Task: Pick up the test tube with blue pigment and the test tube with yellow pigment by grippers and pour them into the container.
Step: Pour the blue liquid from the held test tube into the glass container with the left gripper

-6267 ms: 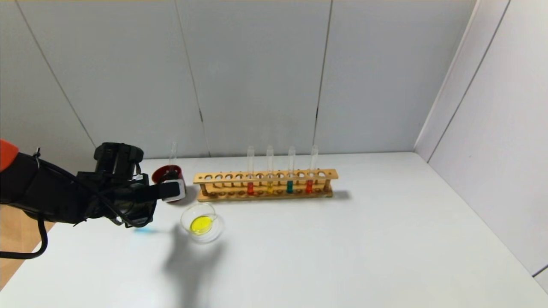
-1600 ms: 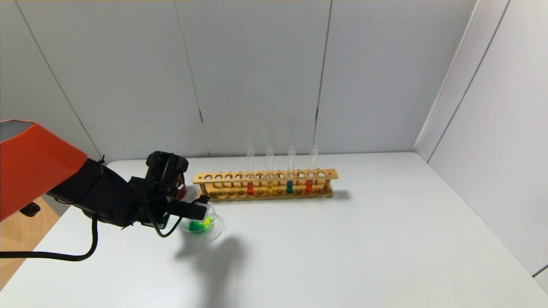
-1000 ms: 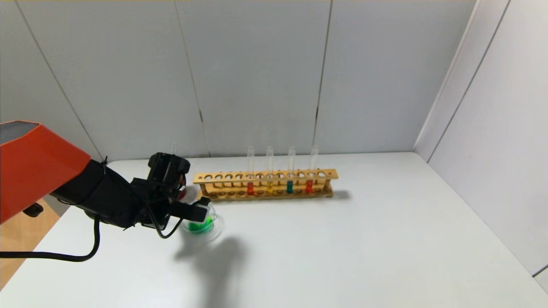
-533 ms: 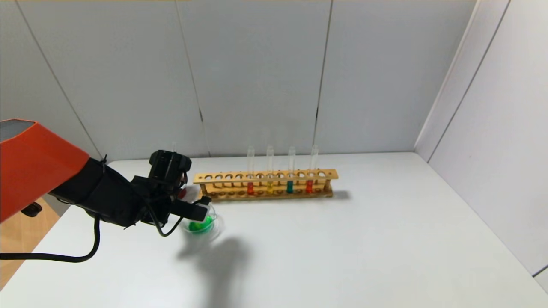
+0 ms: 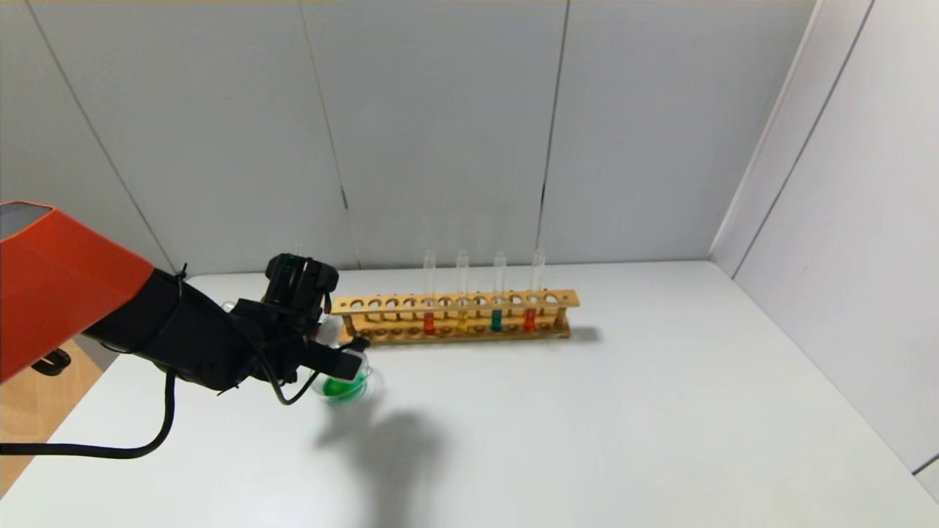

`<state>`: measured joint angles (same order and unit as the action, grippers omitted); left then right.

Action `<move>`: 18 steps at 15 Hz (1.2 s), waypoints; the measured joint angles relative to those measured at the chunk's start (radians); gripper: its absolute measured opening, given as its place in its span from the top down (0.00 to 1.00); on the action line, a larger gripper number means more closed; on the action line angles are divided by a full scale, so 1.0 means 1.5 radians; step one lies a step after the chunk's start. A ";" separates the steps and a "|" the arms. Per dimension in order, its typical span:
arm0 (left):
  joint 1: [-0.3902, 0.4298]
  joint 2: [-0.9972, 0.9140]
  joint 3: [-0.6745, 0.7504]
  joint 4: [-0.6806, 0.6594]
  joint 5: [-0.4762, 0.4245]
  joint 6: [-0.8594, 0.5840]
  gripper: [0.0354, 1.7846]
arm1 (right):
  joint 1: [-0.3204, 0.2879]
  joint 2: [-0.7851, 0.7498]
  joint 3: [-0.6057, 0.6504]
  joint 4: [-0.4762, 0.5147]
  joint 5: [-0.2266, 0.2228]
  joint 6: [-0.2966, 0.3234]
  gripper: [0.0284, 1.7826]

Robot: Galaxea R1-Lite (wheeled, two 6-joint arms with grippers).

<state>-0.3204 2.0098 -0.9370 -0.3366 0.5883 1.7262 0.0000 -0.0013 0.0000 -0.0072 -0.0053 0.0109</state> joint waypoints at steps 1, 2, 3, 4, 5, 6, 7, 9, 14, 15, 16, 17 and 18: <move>-0.001 0.000 0.001 0.000 0.008 0.001 0.82 | 0.000 0.000 0.000 0.000 0.000 0.000 0.02; -0.001 0.000 0.002 0.000 0.013 0.001 0.82 | 0.000 0.000 0.000 0.000 0.000 0.000 0.02; -0.002 0.000 0.003 0.000 0.014 0.006 0.82 | 0.000 0.000 0.000 0.000 0.000 0.000 0.02; -0.002 0.000 0.003 0.001 0.019 0.012 0.82 | 0.000 0.000 0.000 0.000 0.000 0.000 0.02; -0.002 0.002 0.003 0.000 0.028 0.016 0.82 | 0.000 0.000 0.000 0.000 0.000 0.000 0.02; -0.001 0.005 0.002 0.000 0.033 0.016 0.82 | 0.000 0.000 0.000 0.000 0.000 0.000 0.02; -0.001 0.008 0.002 0.000 0.033 0.016 0.82 | 0.000 0.000 0.000 0.000 0.000 0.000 0.02; -0.002 0.011 0.001 0.000 0.034 0.020 0.82 | 0.000 0.000 0.000 0.000 0.000 0.000 0.02; -0.002 0.007 -0.013 0.001 0.053 0.069 0.82 | 0.000 0.000 0.000 0.000 0.000 0.000 0.02; -0.002 0.008 -0.014 0.001 0.057 0.069 0.82 | 0.000 0.000 0.000 0.000 0.000 0.000 0.02; -0.003 0.010 -0.015 0.001 0.057 0.069 0.82 | 0.000 0.000 0.000 0.000 0.000 0.000 0.02; -0.003 0.012 -0.016 0.001 0.060 0.070 0.82 | 0.000 0.000 0.000 0.000 0.000 0.000 0.02; -0.003 0.013 -0.016 0.001 0.065 0.073 0.82 | 0.000 0.000 0.000 0.000 0.000 0.000 0.02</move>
<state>-0.3255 2.0300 -0.9606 -0.3351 0.6864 1.8362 0.0000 -0.0013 0.0000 -0.0070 -0.0053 0.0109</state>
